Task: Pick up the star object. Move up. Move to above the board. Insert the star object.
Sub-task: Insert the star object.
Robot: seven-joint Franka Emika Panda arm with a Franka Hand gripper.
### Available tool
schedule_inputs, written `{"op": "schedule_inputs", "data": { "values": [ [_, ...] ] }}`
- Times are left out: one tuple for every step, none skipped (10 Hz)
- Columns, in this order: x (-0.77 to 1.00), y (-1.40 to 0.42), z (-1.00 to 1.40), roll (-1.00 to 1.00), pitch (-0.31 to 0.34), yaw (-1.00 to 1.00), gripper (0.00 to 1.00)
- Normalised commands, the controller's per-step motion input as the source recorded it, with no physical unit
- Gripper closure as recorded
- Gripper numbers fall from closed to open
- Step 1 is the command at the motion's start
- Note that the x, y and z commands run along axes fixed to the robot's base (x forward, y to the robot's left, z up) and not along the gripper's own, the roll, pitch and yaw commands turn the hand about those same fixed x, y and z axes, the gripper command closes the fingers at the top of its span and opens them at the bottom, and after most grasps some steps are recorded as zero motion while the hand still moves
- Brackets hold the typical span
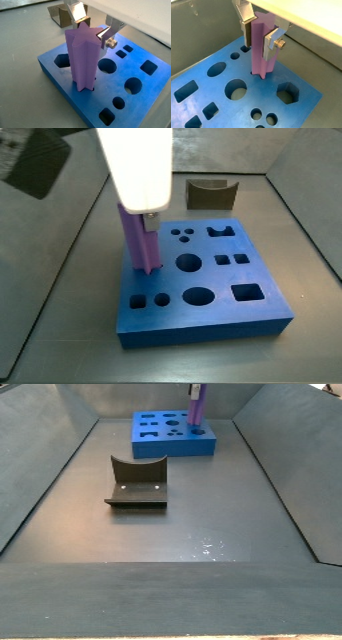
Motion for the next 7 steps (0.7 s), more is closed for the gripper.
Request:
{"op": "schedule_inputs", "data": {
  "values": [
    [0.27, 0.08, -1.0, 0.0, 0.0, 0.02, 1.0],
    [0.28, 0.09, -1.0, 0.0, 0.0, 0.02, 1.0],
    [0.29, 0.09, -1.0, 0.0, 0.0, 0.02, 1.0],
    [0.31, 0.1, -1.0, 0.0, 0.0, 0.02, 1.0],
    [0.31, 0.1, -1.0, 0.0, 0.0, 0.02, 1.0],
    [0.31, 0.11, -1.0, 0.0, 0.0, 0.03, 1.0],
    [0.32, 0.11, -1.0, 0.0, 0.0, 0.03, 1.0]
  ]
}}
